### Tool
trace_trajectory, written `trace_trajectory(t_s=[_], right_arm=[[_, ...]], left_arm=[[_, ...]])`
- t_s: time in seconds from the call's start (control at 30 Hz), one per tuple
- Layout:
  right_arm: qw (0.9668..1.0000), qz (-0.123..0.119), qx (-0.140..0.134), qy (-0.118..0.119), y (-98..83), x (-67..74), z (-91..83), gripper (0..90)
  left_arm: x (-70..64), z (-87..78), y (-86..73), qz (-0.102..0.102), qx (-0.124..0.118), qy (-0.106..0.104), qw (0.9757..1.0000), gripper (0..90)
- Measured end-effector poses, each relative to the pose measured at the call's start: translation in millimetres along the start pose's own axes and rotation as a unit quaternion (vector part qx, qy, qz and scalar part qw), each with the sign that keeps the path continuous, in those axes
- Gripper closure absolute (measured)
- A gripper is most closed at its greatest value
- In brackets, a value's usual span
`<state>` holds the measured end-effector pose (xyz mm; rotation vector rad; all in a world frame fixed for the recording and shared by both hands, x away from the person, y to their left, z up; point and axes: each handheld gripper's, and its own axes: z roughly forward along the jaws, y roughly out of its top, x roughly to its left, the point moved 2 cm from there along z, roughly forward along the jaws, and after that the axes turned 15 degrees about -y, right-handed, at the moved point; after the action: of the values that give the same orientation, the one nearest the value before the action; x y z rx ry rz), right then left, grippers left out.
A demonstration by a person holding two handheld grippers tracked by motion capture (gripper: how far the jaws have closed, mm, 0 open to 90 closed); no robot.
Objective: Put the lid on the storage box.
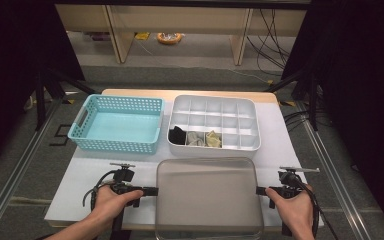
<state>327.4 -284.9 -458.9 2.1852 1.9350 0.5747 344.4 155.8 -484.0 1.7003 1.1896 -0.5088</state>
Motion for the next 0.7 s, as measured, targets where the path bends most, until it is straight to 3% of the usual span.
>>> trace_trajectory(t_s=[0.03, 0.07, 0.1, 0.13, 0.17, 0.2, 0.23, 0.27, 0.37, 0.47, 0.5, 0.63, 0.7], right_arm=[[1.0, 0.002, 0.0, 0.001, 0.0, 0.8, -1.5, 73.5], [0.9991, 0.037, 0.019, 0.002, -0.7, 6.7, -5.8, 73.6], [0.9994, 0.03, 0.012, 0.011, -0.3, 6.8, -6.9, 73.6], [0.9979, 0.058, 0.028, 0.011, -0.3, 10.6, -9.6, 73.6], [0.9999, 0.009, -0.005, 0.002, 0.8, 2.9, -6.6, 73.6], [1.0, 0.005, -0.008, -0.001, 1.1, 1.5, -6.8, 73.6], [0.999, 0.042, 0.009, 0.009, 0.5, 7.4, -10.1, 73.6], [0.9996, 0.027, 0.002, 0.004, 1.1, 5.8, -11.1, 73.6], [0.9995, 0.024, -0.011, 0.014, 1.6, 5.4, -12.8, 73.6], [0.9995, 0.028, -0.012, -0.001, 3.0, 5.0, -13.6, 73.6], [0.9996, 0.02, -0.016, 0.01, 3.5, 5.1, -15.7, 73.6], [0.9993, 0.028, -0.023, 0.001, 6.6, 5.5, -18.8, 73.7], [0.9991, 0.033, -0.026, 0.008, 8.2, 5.7, -20.7, 73.7]], left_arm=[[-1.5, -0.1, 1.1, -0.004, -0.008, -0.002, 1.0, 77.0], [-2.3, -1.0, 2.3, 0.0, -0.009, -0.002, 1.0, 77.1], [-3.4, -1.7, 3.2, 0.001, -0.009, -0.002, 1.0, 77.0], [-4.2, -2.3, 4.1, 0.003, -0.012, -0.003, 0.9999, 77.1], [-5.1, -2.7, 4.9, 0.005, -0.013, -0.002, 0.9999, 77.1], [-5.6, -3.1, 5.8, 0.006, -0.013, -0.003, 0.9999, 77.1], [-6.1, -3.0, 6.5, 0.006, -0.015, -0.004, 0.9999, 77.1], [-6.3, -3.1, 7.1, 0.008, -0.015, -0.004, 0.9999, 77.2], [-6.9, -3.1, 9.3, 0.009, -0.016, -0.005, 0.9998, 77.2], [-7.4, -3.4, 10.6, 0.01, -0.016, -0.005, 0.9998, 77.2], [-8.2, -3.3, 12.3, 0.011, -0.021, -0.004, 0.9997, 77.2], [-10.1, -4.4, 17.1, 0.015, -0.024, -0.009, 0.9996, 77.2], [-11.3, -4.5, 20.5, 0.016, -0.028, -0.012, 0.9994, 77.3]])
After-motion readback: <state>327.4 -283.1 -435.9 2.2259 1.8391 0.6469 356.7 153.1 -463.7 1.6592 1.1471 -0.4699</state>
